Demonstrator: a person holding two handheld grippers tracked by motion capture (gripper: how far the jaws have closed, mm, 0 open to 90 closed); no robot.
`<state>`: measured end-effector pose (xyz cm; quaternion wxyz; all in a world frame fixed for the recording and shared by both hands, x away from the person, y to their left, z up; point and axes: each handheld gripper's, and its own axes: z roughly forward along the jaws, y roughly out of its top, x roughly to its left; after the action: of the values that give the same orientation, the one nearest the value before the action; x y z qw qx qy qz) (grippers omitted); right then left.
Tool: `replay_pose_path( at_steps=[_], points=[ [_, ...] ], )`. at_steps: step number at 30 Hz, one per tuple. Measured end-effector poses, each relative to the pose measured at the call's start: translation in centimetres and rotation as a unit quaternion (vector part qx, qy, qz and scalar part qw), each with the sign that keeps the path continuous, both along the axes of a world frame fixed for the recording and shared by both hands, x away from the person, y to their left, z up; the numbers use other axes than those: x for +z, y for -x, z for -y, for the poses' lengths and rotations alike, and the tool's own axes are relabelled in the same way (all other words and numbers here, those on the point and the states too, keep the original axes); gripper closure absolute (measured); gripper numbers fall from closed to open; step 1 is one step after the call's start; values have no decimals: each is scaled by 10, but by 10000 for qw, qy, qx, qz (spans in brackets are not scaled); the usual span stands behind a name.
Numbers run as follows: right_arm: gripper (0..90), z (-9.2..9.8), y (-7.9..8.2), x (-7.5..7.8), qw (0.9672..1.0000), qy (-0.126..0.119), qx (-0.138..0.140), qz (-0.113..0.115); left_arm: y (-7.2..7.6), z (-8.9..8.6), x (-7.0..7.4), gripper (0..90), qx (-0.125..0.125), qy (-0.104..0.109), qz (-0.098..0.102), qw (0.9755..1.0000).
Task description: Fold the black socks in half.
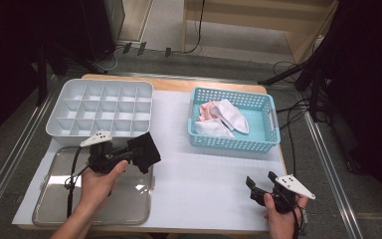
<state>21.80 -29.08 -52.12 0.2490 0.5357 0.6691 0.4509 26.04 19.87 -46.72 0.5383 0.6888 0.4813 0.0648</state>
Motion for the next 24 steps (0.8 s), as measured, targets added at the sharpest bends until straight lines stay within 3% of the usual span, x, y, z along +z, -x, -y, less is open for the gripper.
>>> replay_pose_path(
  at_steps=[6, 17, 24],
  points=[
    [144, 3, 0, -2, 10000, -26, -69, -39, -5, -11, 7, 741, 146, -10, 22, 9999],
    [145, 1, 0, -2, 10000, -30, -68, -53, -21, -27, 36, 741, 411, -65, 275, 9988],
    [146, 0, 1, -2, 9999, -38, -75, -88, -38, -32, 42, 741, 613, -215, 348, 9973]
  ],
)
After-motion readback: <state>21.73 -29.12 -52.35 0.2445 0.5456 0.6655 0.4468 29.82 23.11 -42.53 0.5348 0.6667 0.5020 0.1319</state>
